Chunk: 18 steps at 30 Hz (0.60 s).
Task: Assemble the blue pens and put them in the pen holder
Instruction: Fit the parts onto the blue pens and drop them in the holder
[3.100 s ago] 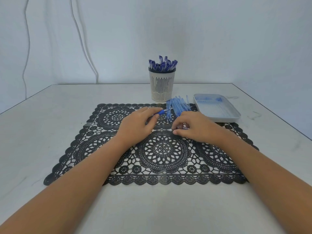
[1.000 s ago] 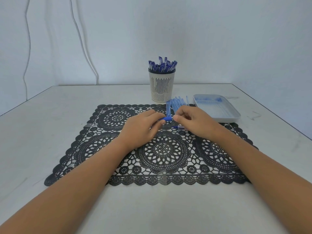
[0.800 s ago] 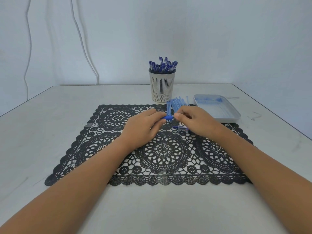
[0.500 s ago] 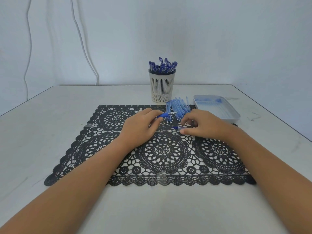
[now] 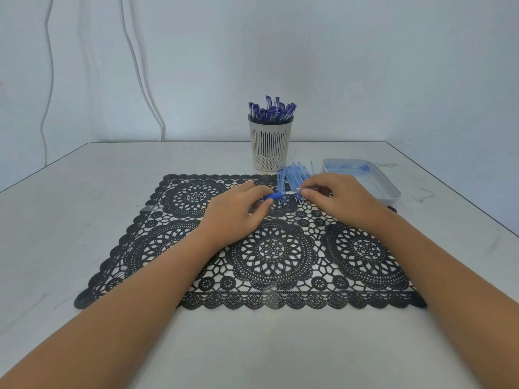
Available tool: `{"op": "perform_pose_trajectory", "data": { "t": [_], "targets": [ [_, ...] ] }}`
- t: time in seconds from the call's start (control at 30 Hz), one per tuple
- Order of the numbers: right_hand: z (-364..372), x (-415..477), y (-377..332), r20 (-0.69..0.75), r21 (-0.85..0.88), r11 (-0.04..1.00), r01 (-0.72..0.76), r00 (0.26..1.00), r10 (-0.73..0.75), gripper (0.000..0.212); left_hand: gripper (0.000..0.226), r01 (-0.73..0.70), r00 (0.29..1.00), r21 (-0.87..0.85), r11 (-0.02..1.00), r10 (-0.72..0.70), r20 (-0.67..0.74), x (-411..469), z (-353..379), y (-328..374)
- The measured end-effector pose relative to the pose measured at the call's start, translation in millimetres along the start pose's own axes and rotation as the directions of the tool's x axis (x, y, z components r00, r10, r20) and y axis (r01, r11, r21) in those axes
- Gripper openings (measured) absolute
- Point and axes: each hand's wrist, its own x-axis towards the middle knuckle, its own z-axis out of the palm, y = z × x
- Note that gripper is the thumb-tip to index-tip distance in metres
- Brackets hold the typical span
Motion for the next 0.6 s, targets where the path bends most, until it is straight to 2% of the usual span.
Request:
{"op": "perform_pose_trajectory", "data": {
  "t": [0.17,0.3,0.4,0.53,0.6],
  "targets": [
    [11,0,-6,0.048,0.089,0.996,-0.001,0.999,-0.003,0.011,0.035,-0.066,0.997,0.024,0.998,0.067,-0.023,0,1,3],
    [21,3,-11,0.034,0.185,0.983,-0.005,0.999,-0.001,0.014,0.037,-0.095,0.993,0.063,0.993,0.099,-0.064,-2,0,4],
    [23,3,-13,0.012,0.232,0.972,0.02,1.0,-0.024,0.014,0.04,-0.081,0.995,-0.005,0.997,0.081,-0.062,-3,1,3],
    [26,1,-13,0.014,0.233,0.971,0.055,0.998,-0.06,0.014,0.049,-0.03,0.999,-0.101,0.994,0.033,0.026,-2,2,1],
    [27,1,-13,0.011,0.236,0.971,0.047,0.999,-0.051,0.013,0.046,-0.007,0.999,-0.112,0.994,0.012,0.042,-1,2,0]
  ]
}}
